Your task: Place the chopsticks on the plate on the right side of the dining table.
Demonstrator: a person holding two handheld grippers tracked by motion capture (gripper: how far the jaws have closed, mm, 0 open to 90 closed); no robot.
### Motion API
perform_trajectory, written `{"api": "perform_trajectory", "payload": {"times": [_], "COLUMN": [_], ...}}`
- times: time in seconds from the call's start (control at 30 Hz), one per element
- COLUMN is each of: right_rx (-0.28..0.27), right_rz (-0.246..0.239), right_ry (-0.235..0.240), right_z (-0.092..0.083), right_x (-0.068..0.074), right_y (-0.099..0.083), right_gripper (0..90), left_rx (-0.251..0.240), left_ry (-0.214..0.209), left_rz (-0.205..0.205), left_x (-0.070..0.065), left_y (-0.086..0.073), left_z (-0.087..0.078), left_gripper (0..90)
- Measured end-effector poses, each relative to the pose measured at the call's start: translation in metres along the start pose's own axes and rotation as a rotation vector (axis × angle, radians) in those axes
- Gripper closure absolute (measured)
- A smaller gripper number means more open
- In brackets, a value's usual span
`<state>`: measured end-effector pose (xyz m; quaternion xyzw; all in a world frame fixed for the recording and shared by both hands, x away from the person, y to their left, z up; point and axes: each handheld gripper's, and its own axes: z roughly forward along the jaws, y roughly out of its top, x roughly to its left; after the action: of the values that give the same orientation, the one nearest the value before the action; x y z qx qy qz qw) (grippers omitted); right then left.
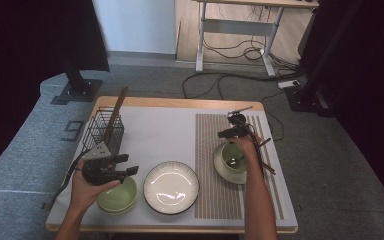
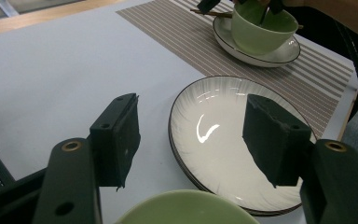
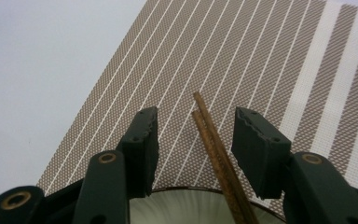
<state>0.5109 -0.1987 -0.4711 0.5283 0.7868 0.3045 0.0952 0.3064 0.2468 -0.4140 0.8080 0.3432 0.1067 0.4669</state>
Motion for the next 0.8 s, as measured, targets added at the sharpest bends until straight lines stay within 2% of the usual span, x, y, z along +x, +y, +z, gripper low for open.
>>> {"api": "perform_trajectory", "payload": {"times": [0.2,0.4,0.63,0.8], "right_rx": [-0.031,-0.036,-0.036,-0.036], "right_rz": [0.02,0.007,0.051,0.062], "right_ry": [-0.019,-0.054,-0.094,-0.123], "right_z": [-0.004,-0.004,0.0,0.001], "right_x": [-0.002,-0.003,-0.014,-0.018], "right_y": [0.003,0.006,0.006,0.005], "right_gripper": [48.6,47.3,46.3,45.1], "left_rx": [0.003,0.01,0.011,0.014], "left_ry": [0.0,0.001,0.001,-0.001], "left_rz": [0.0,0.002,-0.004,-0.004], "left_x": [0.0,0.0,0.002,0.002], "left_y": [0.0,-0.001,-0.002,-0.002], "left_z": [0.001,0.003,0.003,0.004], "left_gripper": [36.2,36.2,36.3,36.2]}}
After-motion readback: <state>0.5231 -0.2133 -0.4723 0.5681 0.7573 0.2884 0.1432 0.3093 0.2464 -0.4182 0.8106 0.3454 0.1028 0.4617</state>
